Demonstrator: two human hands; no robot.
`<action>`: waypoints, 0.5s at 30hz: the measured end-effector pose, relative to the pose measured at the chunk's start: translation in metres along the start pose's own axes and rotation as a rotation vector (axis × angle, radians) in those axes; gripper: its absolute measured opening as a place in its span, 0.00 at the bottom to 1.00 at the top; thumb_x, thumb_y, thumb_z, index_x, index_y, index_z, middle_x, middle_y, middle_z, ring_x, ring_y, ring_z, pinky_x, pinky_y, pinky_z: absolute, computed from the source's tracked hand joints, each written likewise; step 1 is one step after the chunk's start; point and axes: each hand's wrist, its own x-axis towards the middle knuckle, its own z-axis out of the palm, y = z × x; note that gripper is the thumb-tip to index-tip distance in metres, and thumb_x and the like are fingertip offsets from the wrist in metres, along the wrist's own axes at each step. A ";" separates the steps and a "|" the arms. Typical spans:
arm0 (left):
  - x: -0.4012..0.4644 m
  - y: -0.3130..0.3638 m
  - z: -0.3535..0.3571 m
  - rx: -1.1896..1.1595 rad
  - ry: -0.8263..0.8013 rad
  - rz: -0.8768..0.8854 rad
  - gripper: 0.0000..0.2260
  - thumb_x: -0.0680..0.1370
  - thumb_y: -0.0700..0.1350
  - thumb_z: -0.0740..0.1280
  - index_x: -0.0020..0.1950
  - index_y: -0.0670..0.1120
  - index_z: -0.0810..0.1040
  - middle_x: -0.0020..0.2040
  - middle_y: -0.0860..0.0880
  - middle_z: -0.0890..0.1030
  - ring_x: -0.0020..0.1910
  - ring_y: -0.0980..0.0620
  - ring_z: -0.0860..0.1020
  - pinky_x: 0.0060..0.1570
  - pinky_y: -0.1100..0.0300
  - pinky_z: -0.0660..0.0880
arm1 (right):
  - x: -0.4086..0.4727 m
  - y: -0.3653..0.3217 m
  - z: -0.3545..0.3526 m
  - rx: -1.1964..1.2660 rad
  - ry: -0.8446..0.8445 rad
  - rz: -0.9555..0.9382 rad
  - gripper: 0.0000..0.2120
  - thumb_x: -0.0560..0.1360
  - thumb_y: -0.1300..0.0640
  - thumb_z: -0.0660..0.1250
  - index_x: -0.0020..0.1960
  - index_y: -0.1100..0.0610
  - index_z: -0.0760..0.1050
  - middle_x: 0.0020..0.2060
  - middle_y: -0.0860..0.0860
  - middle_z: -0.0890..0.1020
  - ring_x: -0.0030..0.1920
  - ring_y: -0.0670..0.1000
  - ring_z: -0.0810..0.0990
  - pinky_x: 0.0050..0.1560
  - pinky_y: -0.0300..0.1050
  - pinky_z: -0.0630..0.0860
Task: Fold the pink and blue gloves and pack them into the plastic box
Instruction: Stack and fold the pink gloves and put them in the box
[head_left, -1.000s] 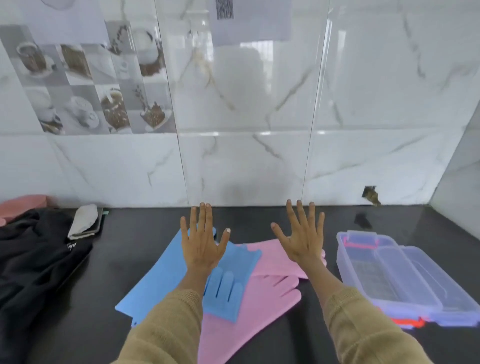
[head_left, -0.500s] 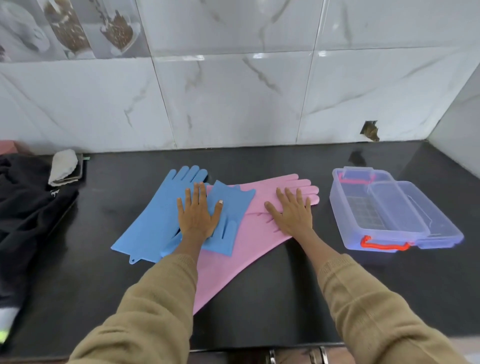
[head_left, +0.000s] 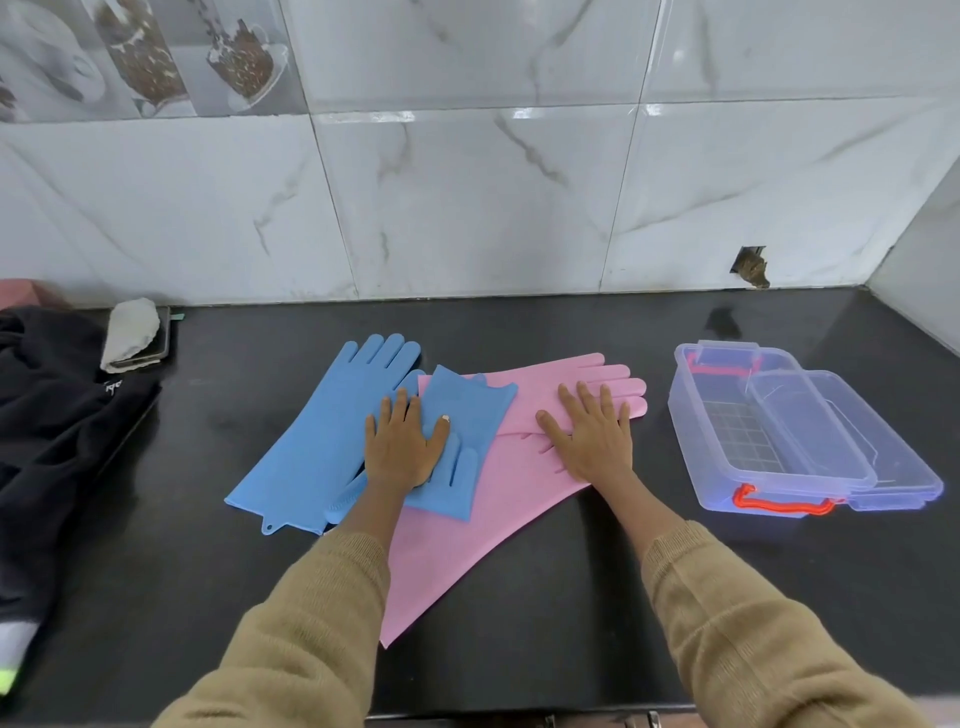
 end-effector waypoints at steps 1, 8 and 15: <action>0.000 0.000 0.001 -0.016 0.000 -0.009 0.29 0.81 0.59 0.49 0.77 0.43 0.54 0.79 0.46 0.53 0.78 0.45 0.51 0.76 0.46 0.49 | 0.000 0.000 0.000 0.005 0.010 0.001 0.32 0.76 0.33 0.45 0.77 0.45 0.50 0.78 0.49 0.51 0.77 0.57 0.45 0.75 0.59 0.41; 0.013 0.004 -0.002 -0.243 0.078 -0.213 0.20 0.78 0.54 0.61 0.64 0.44 0.72 0.74 0.45 0.63 0.73 0.46 0.61 0.72 0.46 0.55 | -0.020 -0.024 -0.002 0.260 0.380 0.447 0.38 0.75 0.41 0.59 0.76 0.59 0.51 0.72 0.61 0.62 0.69 0.61 0.63 0.68 0.55 0.61; 0.023 0.017 -0.011 -0.011 0.024 -0.273 0.17 0.81 0.52 0.56 0.62 0.42 0.72 0.63 0.43 0.73 0.62 0.43 0.71 0.61 0.50 0.66 | -0.011 -0.041 -0.015 0.371 0.183 0.633 0.39 0.73 0.33 0.58 0.64 0.68 0.66 0.59 0.62 0.75 0.59 0.61 0.74 0.60 0.53 0.69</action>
